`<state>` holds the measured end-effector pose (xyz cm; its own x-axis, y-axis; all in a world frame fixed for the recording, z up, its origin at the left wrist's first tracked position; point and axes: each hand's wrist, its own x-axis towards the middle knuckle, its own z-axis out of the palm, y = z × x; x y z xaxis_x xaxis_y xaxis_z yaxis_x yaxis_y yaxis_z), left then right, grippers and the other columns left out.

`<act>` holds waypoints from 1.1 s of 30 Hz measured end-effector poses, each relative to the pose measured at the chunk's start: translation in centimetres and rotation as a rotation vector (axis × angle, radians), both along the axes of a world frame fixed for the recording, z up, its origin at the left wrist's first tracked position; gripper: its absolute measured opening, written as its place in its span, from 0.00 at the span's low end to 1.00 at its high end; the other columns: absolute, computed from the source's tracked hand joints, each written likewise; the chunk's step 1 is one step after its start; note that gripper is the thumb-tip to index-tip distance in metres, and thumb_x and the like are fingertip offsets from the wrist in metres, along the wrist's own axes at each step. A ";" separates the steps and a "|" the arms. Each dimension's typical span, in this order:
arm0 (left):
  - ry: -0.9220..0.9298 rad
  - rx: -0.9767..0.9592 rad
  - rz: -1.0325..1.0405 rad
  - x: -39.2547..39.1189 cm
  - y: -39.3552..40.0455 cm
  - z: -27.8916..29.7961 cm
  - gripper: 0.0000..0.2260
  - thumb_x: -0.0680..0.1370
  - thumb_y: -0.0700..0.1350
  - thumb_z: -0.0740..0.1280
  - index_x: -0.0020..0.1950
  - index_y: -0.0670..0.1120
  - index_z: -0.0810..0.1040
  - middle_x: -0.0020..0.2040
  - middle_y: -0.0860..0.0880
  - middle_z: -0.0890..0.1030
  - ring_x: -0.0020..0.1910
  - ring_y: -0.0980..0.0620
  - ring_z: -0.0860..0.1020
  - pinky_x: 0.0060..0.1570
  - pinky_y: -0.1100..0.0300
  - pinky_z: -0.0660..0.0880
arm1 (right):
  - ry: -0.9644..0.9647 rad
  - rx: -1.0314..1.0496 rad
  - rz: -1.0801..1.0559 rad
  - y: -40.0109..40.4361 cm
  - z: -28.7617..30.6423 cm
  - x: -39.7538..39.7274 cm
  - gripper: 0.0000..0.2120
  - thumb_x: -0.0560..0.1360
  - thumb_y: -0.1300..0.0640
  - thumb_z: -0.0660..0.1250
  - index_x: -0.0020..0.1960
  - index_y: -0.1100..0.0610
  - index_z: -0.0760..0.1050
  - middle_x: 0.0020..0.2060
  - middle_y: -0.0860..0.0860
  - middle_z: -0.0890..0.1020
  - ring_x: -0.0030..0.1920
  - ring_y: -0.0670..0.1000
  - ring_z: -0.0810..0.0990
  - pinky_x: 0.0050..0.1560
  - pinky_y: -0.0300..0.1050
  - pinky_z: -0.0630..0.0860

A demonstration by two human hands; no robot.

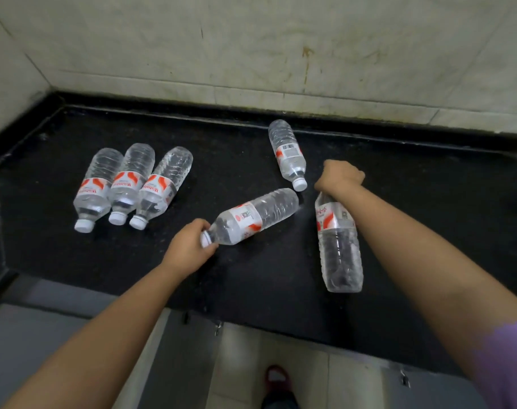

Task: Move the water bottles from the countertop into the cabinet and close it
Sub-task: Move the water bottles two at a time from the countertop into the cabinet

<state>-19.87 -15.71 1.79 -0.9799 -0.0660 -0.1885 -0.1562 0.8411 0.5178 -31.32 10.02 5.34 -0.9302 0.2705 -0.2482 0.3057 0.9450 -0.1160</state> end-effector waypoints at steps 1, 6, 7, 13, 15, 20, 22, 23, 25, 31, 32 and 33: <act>0.042 -0.017 -0.035 0.4 0.4 0.9 0.14 0.73 0.39 0.70 0.56 0.38 0.74 0.55 0.40 0.78 0.55 0.42 0.77 0.49 0.55 0.70 | 0.042 -0.025 0.037 -0.2 1.4 1.1 0.17 0.74 0.55 0.65 0.62 0.55 0.72 0.61 0.57 0.77 0.61 0.58 0.76 0.61 0.50 0.71; 0.272 -0.007 -0.213 4.9 3.5 5.7 0.14 0.72 0.42 0.71 0.55 0.37 0.78 0.52 0.38 0.78 0.54 0.40 0.76 0.52 0.53 0.72 | 0.257 -0.083 0.279 -0.5 7.9 11.1 0.17 0.73 0.56 0.67 0.60 0.57 0.72 0.56 0.59 0.79 0.56 0.61 0.77 0.53 0.50 0.74; 0.300 -0.001 -0.238 6.4 4.1 6.6 0.16 0.71 0.44 0.71 0.55 0.37 0.78 0.52 0.38 0.77 0.54 0.40 0.76 0.51 0.54 0.72 | 0.293 -0.073 0.338 -0.4 8.5 14.0 0.18 0.73 0.56 0.67 0.61 0.56 0.72 0.56 0.60 0.79 0.57 0.61 0.77 0.54 0.49 0.74; 0.341 0.008 -0.281 16.4 3.3 10.2 0.34 0.56 0.62 0.51 0.44 0.36 0.77 0.34 0.53 0.64 0.45 0.40 0.75 0.40 0.57 0.66 | 0.589 -0.040 0.570 1.2 7.3 29.6 0.18 0.57 0.65 0.81 0.45 0.63 0.82 0.35 0.62 0.82 0.33 0.64 0.81 0.35 0.51 0.80; 0.336 0.006 -0.285 19.3 2.3 10.5 0.27 0.55 0.62 0.51 0.37 0.41 0.72 0.32 0.53 0.63 0.43 0.42 0.74 0.39 0.58 0.64 | 0.591 -0.082 0.607 1.0 7.8 32.7 0.17 0.59 0.65 0.80 0.46 0.64 0.82 0.36 0.63 0.82 0.35 0.63 0.82 0.38 0.51 0.80; 0.242 -0.014 -0.311 25.1 0.9 8.0 0.33 0.55 0.62 0.55 0.42 0.36 0.78 0.37 0.49 0.68 0.43 0.43 0.74 0.42 0.55 0.68 | 0.420 -0.279 0.575 -1.1 7.7 38.0 0.15 0.72 0.58 0.71 0.58 0.60 0.78 0.51 0.59 0.81 0.54 0.59 0.78 0.54 0.47 0.71; 0.158 -0.008 -0.315 26.7 0.9 6.2 0.27 0.60 0.58 0.63 0.45 0.36 0.78 0.41 0.47 0.70 0.46 0.42 0.76 0.43 0.56 0.68 | 0.302 -0.266 0.607 -1.5 5.4 39.7 0.16 0.73 0.55 0.70 0.59 0.58 0.78 0.52 0.58 0.81 0.55 0.57 0.77 0.54 0.43 0.70; 0.100 -0.032 -0.316 27.4 0.9 5.1 0.25 0.63 0.55 0.65 0.47 0.36 0.78 0.42 0.47 0.70 0.48 0.42 0.76 0.44 0.56 0.69 | 0.250 -0.252 0.629 -1.8 4.1 40.6 0.16 0.72 0.55 0.70 0.58 0.57 0.78 0.52 0.58 0.81 0.55 0.58 0.77 0.54 0.44 0.71; 0.008 -0.079 -0.340 28.2 1.5 2.7 0.29 0.63 0.59 0.61 0.50 0.37 0.78 0.44 0.47 0.71 0.51 0.42 0.76 0.47 0.55 0.71 | 0.217 -0.222 0.694 -2.0 0.7 41.9 0.14 0.69 0.54 0.72 0.52 0.58 0.81 0.45 0.60 0.83 0.48 0.61 0.80 0.51 0.50 0.76; -0.259 -0.125 -0.293 27.9 4.1 -5.7 0.22 0.71 0.56 0.64 0.58 0.41 0.75 0.58 0.44 0.76 0.59 0.45 0.75 0.54 0.57 0.71 | 0.049 -0.180 0.706 -0.5 -10.3 41.7 0.12 0.64 0.54 0.65 0.42 0.59 0.82 0.35 0.55 0.83 0.33 0.56 0.83 0.31 0.42 0.79; -0.270 -0.135 -0.283 27.4 4.7 -7.2 0.19 0.74 0.52 0.67 0.58 0.41 0.74 0.59 0.44 0.75 0.59 0.45 0.74 0.55 0.58 0.70 | 0.044 -0.164 0.689 -0.1 -11.9 41.3 0.12 0.63 0.53 0.63 0.39 0.57 0.82 0.33 0.52 0.83 0.30 0.52 0.82 0.27 0.37 0.77; -0.281 -0.142 -0.273 26.9 5.2 -8.7 0.17 0.75 0.50 0.67 0.59 0.41 0.74 0.59 0.44 0.75 0.60 0.45 0.74 0.55 0.58 0.70 | 0.057 -0.171 0.664 0.2 -13.5 40.7 0.11 0.62 0.53 0.63 0.38 0.56 0.82 0.32 0.51 0.82 0.29 0.51 0.82 0.25 0.35 0.75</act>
